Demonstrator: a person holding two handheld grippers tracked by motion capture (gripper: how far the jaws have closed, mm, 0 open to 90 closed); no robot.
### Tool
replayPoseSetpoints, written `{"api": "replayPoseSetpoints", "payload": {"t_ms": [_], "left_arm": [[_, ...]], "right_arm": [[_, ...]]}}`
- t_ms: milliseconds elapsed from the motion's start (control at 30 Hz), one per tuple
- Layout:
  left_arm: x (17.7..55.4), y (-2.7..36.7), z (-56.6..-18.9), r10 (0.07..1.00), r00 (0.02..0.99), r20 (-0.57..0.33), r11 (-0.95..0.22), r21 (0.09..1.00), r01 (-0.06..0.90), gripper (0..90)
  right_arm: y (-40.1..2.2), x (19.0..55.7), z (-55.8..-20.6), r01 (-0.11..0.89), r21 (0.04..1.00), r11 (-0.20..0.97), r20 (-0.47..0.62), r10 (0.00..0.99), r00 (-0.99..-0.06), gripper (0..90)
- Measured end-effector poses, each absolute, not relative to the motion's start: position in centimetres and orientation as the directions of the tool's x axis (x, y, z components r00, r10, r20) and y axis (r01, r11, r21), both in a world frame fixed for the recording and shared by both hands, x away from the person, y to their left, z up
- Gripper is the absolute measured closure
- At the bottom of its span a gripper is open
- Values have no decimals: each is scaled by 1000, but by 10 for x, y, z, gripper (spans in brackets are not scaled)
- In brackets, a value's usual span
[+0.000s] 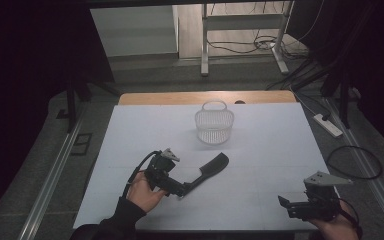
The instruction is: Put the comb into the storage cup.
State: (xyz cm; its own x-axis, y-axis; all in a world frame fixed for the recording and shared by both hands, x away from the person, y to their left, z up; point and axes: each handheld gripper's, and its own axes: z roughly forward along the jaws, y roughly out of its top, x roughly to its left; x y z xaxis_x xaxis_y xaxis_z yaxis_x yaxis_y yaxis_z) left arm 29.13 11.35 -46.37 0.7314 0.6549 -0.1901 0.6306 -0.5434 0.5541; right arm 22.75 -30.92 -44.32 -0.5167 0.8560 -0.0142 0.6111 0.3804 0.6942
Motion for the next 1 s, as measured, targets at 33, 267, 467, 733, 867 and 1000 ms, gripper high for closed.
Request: {"api": "replayPoseSetpoints", "payload": {"t_ms": [33,267,467,733,867,1000], "left_arm": [[292,113,-464,653,733,-189,-545,555,628,0],[294,106,-465,646,740,-187,-558,546,625,0],[298,96,-473,641,746,-181,-579,525,624,0],[302,86,-486,635,752,-177,-608,486,628,0],[304,80,-493,637,752,-173,-621,464,632,0],[304,75,-499,636,755,-158,-641,437,631,0]], "right_arm": [[-309,227,-443,611,694,380,-14,856,-517,11],[-309,227,-443,611,694,381,-15,856,-517,11],[-309,227,-443,611,693,382,-15,855,-518,11],[-309,228,-443,611,692,385,-16,854,-520,10],[-309,228,-443,611,692,385,-16,854,-520,10],[-309,228,-443,611,692,385,-16,854,-521,10]]}}
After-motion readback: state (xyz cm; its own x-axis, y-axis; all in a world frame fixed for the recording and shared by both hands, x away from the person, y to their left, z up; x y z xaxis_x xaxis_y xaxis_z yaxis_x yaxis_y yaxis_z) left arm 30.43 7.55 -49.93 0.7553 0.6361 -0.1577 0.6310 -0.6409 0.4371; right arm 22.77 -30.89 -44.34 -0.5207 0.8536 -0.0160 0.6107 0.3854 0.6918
